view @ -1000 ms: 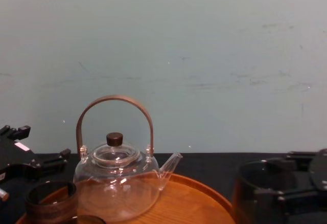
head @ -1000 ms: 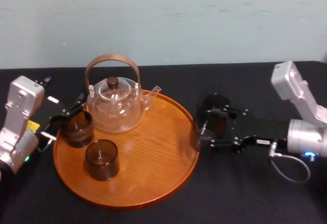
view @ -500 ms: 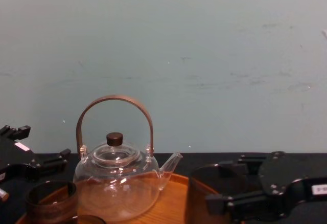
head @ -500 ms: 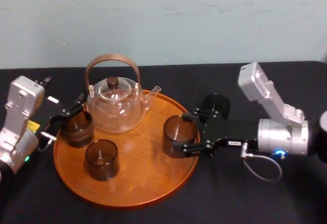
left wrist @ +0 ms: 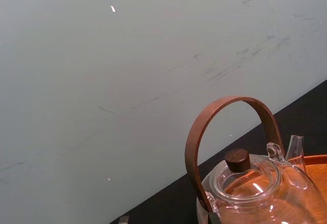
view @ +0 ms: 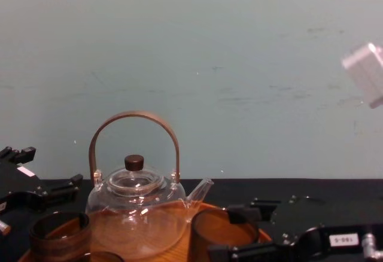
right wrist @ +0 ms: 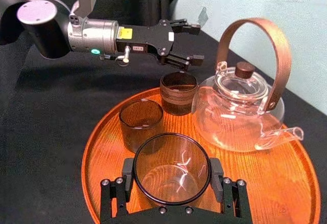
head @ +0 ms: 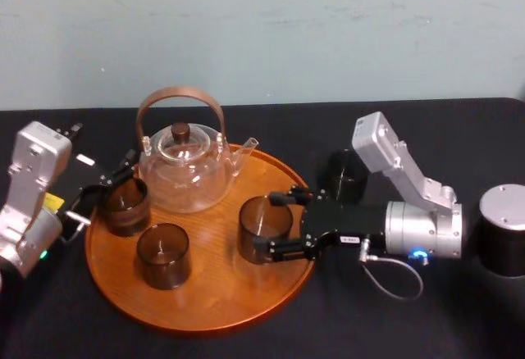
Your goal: Pick up the glass from the table and place it on the tray.
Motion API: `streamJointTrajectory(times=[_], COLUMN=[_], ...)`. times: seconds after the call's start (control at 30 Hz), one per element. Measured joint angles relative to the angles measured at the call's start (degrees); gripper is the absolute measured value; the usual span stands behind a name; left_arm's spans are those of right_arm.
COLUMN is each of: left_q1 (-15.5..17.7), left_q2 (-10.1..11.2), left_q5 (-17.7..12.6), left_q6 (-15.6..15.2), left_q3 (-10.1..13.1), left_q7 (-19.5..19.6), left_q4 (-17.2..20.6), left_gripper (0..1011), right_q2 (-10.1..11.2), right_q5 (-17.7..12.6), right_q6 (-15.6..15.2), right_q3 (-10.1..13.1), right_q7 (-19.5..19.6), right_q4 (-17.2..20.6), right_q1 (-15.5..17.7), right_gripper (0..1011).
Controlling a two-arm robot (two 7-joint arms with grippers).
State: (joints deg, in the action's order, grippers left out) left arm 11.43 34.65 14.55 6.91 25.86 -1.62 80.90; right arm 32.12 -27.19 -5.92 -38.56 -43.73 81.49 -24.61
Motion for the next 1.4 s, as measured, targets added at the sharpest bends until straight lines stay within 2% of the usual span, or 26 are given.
streamJointTrajectory(times=[0.7, 1.4], left_q1=[0.0, 0.0], left_q2=[0.0, 0.0], left_q5=[0.0, 0.0], left_q6=[0.0, 0.0], left_q3=[0.0, 0.0], left_q7=[0.0, 0.0], left_q4=[0.0, 0.0], left_gripper=[1001, 1001], right_q2=[-3.7, -5.0], right_q5=[0.2, 1.0], right_q6=[1.6, 1.9], right_q3=[-1.6, -1.9], right_q7=[-0.1, -0.1], right_q4=[-7.3, -9.6], right_q1=[-0.9, -0.7], right_gripper=[900, 900])
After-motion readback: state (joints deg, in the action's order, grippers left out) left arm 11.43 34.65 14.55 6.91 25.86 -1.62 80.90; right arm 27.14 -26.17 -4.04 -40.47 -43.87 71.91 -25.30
